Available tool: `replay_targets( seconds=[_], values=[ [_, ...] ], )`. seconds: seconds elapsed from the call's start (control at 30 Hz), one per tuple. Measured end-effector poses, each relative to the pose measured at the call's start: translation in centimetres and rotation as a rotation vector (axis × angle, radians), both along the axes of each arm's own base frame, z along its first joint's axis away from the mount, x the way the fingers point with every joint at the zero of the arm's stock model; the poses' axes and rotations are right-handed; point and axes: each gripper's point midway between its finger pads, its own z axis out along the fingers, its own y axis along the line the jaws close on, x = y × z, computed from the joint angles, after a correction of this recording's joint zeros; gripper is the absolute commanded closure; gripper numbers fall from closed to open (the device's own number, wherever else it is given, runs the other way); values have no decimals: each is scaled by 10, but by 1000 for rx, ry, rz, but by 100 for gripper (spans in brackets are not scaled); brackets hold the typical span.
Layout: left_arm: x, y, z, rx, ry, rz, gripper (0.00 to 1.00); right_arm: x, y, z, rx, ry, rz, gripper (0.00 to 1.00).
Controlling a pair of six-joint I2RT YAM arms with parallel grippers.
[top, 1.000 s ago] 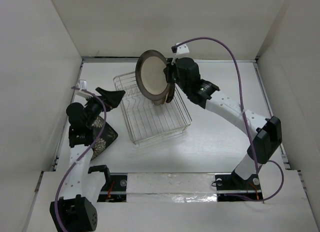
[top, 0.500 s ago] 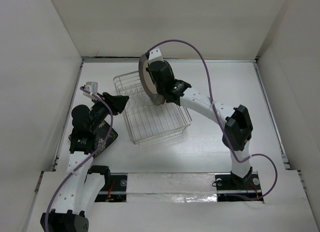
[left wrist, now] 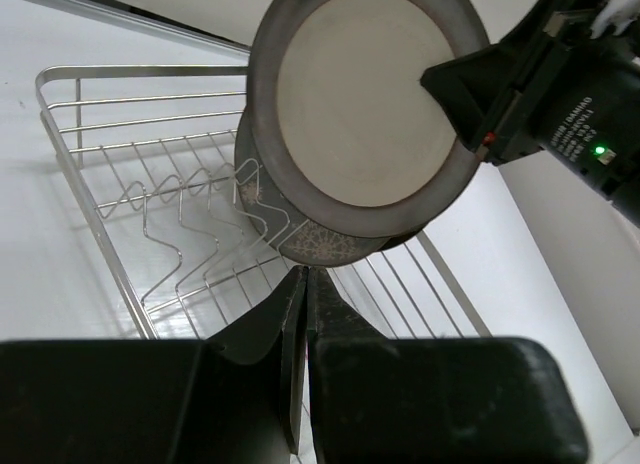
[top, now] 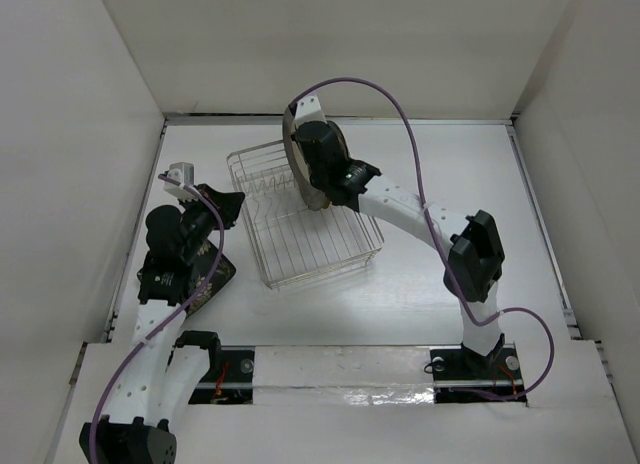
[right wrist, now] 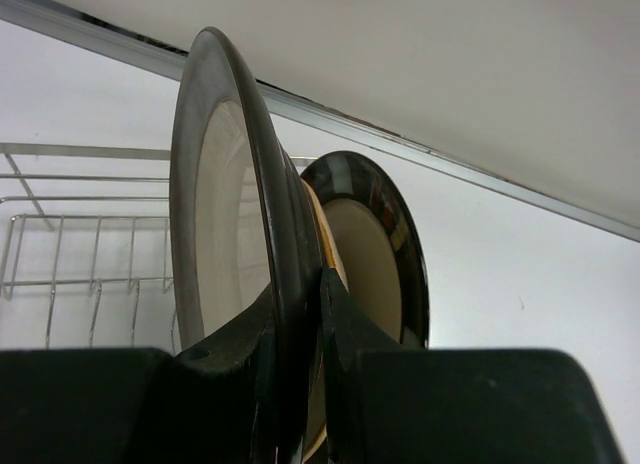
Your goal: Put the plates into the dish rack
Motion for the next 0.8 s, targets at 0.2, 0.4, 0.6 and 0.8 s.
replay_targets(
  seconds=[0.2,0.4,0.6,0.8],
  values=[
    [6,6,-11,17,40,37,100,1,-4,1,-9,1,-3,100],
    [10,13,-20,35,71,75,100,-3,3,-3,1,20,24,100],
    [13,15,-29,48,101,89,100,-5,3,-9,-23,33,20,100],
    [15,17,-35,53,124,96,100,-6,3,-9,-27,30,13,100]
  ],
)
